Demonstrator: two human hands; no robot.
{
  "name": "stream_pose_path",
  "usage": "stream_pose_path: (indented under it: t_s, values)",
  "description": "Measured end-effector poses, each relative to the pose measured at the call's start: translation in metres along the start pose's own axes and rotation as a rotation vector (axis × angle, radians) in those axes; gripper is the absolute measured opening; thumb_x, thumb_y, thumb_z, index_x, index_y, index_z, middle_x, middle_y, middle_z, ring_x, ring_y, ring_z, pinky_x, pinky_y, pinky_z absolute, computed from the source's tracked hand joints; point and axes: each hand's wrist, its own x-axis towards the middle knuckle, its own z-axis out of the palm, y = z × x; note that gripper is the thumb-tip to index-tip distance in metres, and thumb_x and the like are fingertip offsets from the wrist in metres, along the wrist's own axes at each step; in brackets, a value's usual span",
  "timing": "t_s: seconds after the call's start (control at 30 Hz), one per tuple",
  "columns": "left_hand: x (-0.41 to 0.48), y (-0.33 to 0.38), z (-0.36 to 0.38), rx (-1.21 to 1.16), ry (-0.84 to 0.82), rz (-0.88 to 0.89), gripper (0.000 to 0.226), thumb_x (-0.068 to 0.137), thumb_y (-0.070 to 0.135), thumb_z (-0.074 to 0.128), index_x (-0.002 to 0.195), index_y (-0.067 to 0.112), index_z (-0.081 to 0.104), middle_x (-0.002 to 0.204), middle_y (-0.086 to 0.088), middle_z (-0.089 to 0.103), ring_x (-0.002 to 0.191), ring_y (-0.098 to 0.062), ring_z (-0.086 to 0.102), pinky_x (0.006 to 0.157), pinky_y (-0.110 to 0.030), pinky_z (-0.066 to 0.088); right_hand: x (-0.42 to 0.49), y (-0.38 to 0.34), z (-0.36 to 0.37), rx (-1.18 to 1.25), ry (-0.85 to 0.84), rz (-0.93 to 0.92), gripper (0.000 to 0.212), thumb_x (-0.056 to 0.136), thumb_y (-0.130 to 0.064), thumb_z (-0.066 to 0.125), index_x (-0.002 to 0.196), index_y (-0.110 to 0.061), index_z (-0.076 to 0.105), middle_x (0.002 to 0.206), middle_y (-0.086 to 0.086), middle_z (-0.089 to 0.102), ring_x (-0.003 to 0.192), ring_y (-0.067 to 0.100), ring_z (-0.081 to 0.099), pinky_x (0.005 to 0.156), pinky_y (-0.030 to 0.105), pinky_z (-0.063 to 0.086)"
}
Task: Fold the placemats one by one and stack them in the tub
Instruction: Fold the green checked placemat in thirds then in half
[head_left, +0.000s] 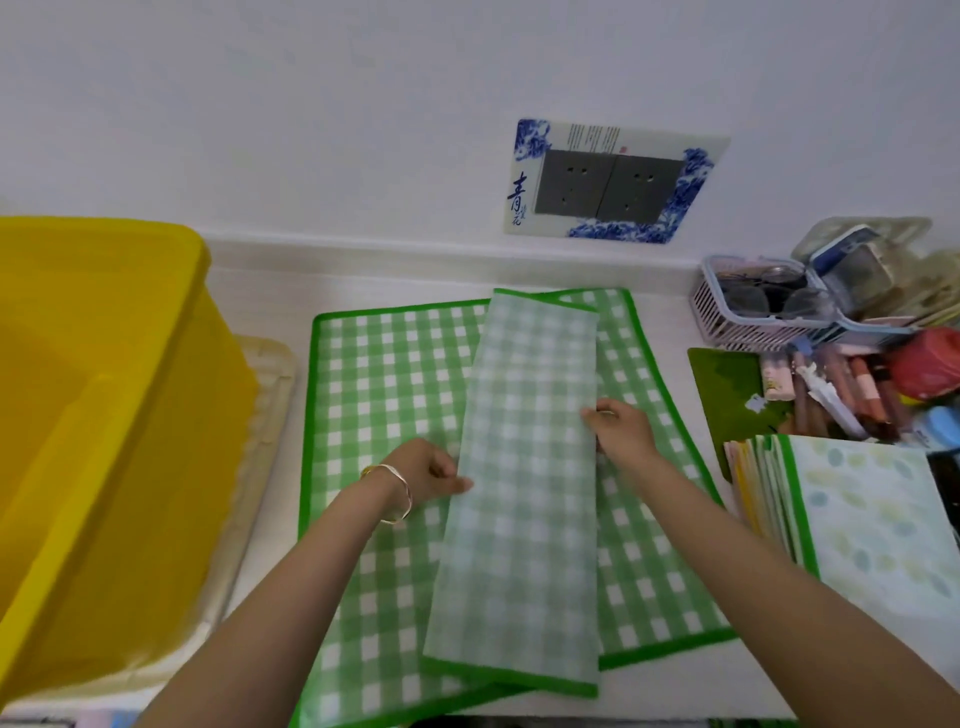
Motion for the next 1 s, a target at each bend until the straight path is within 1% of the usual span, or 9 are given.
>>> stream_pose_path:
  t_s: [0.13, 0.33, 0.4, 0.47, 0.6, 0.67, 0.77, 0.9, 1.0]
  values:
    - [-0.014, -0.002, 0.011, -0.013, 0.121, -0.057, 0.05, 0.079, 0.037, 0.071, 0.043, 0.022, 0.04, 0.043, 0.011, 0.035, 0.044, -0.007, 0.033, 0.054, -0.019, 0.034, 0.008, -0.002, 0.009, -0.005, -0.017, -0.064, 0.011, 0.087, -0.009, 0.063, 0.095, -0.003, 0.068, 0.096, 0.01, 0.067, 0.087, 0.023, 0.062, 0.075, 0.025, 0.047]
    - [-0.032, 0.0, 0.032, 0.216, 0.282, -0.053, 0.039, 0.083, 0.044, 0.065, 0.055, 0.025, 0.043, 0.056, 0.009, 0.043, 0.052, -0.008, 0.041, 0.05, -0.02, 0.032, 0.016, 0.01, 0.012, -0.021, -0.057, -0.029, 0.029, 0.086, -0.013, 0.066, 0.113, -0.004, 0.062, 0.107, 0.009, 0.065, 0.097, 0.023, 0.061, 0.086, 0.031, 0.05]
    - [-0.039, -0.003, 0.039, 0.296, 0.403, 0.002, 0.029, 0.081, 0.046, 0.065, 0.07, 0.025, 0.048, 0.071, 0.008, 0.047, 0.064, -0.011, 0.045, 0.055, -0.022, 0.033, 0.014, 0.016, 0.005, -0.061, -0.073, -0.092, 0.034, 0.087, -0.016, 0.065, 0.119, -0.009, 0.058, 0.113, 0.009, 0.063, 0.096, 0.022, 0.061, 0.086, 0.036, 0.052]
    - [-0.047, -0.01, 0.047, 0.372, 0.506, 0.111, 0.036, 0.081, 0.05, 0.063, 0.096, 0.018, 0.055, 0.092, 0.005, 0.052, 0.078, -0.014, 0.049, 0.065, -0.024, 0.042, 0.003, 0.025, -0.006, -0.178, -0.101, -0.229, 0.036, 0.089, -0.018, 0.062, 0.125, -0.014, 0.053, 0.117, 0.004, 0.061, 0.094, 0.016, 0.058, 0.083, 0.034, 0.052]
    - [-0.067, -0.021, 0.062, 0.555, 0.462, 0.418, 0.056, 0.085, 0.06, 0.044, 0.127, 0.024, 0.051, 0.126, 0.001, 0.056, 0.109, -0.018, 0.056, 0.092, -0.035, 0.048, -0.034, 0.064, -0.031, -0.515, -0.229, -0.593, 0.044, 0.093, -0.019, 0.055, 0.136, -0.024, 0.045, 0.134, -0.008, 0.049, 0.116, 0.009, 0.05, 0.098, 0.027, 0.042]
    - [-0.075, -0.026, 0.066, 0.637, 0.362, 0.474, 0.059, 0.085, 0.064, 0.04, 0.132, 0.028, 0.047, 0.132, 0.002, 0.053, 0.118, -0.018, 0.051, 0.1, -0.038, 0.043, -0.047, 0.084, -0.04, -0.703, -0.26, -0.866, 0.047, 0.091, -0.01, 0.057, 0.136, -0.023, 0.047, 0.138, -0.005, 0.049, 0.125, 0.012, 0.048, 0.104, 0.032, 0.041]
    - [-0.083, -0.033, 0.066, 0.761, 0.203, 0.453, 0.075, 0.082, 0.075, 0.031, 0.139, 0.027, 0.037, 0.141, 0.001, 0.045, 0.129, -0.019, 0.043, 0.111, -0.038, 0.024, -0.056, 0.106, -0.052, -0.964, -0.29, -1.243, 0.067, 0.07, 0.005, 0.074, 0.13, -0.016, 0.054, 0.131, 0.003, 0.057, 0.116, 0.018, 0.058, 0.099, 0.037, 0.047]
    - [-0.091, -0.04, 0.072, 0.758, 0.064, 0.393, 0.106, 0.069, 0.085, 0.04, 0.149, 0.027, 0.002, 0.156, 0.004, -0.001, 0.143, -0.018, -0.004, 0.113, -0.034, -0.013, -0.062, 0.115, -0.06, -1.078, -0.375, -1.386, 0.079, 0.059, 0.005, 0.081, 0.13, -0.015, 0.055, 0.132, 0.003, 0.057, 0.118, 0.018, 0.057, 0.099, 0.03, 0.04]
    - [-0.094, -0.04, 0.074, 0.791, 0.011, 0.345, 0.123, 0.059, 0.089, 0.044, 0.145, 0.028, -0.017, 0.152, 0.006, -0.024, 0.14, -0.016, -0.025, 0.111, -0.037, -0.022, -0.062, 0.115, -0.058, -1.089, -0.385, -1.463, 0.075, 0.06, 0.001, 0.083, 0.129, -0.014, 0.056, 0.129, 0.004, 0.059, 0.115, 0.02, 0.059, 0.098, 0.032, 0.041]
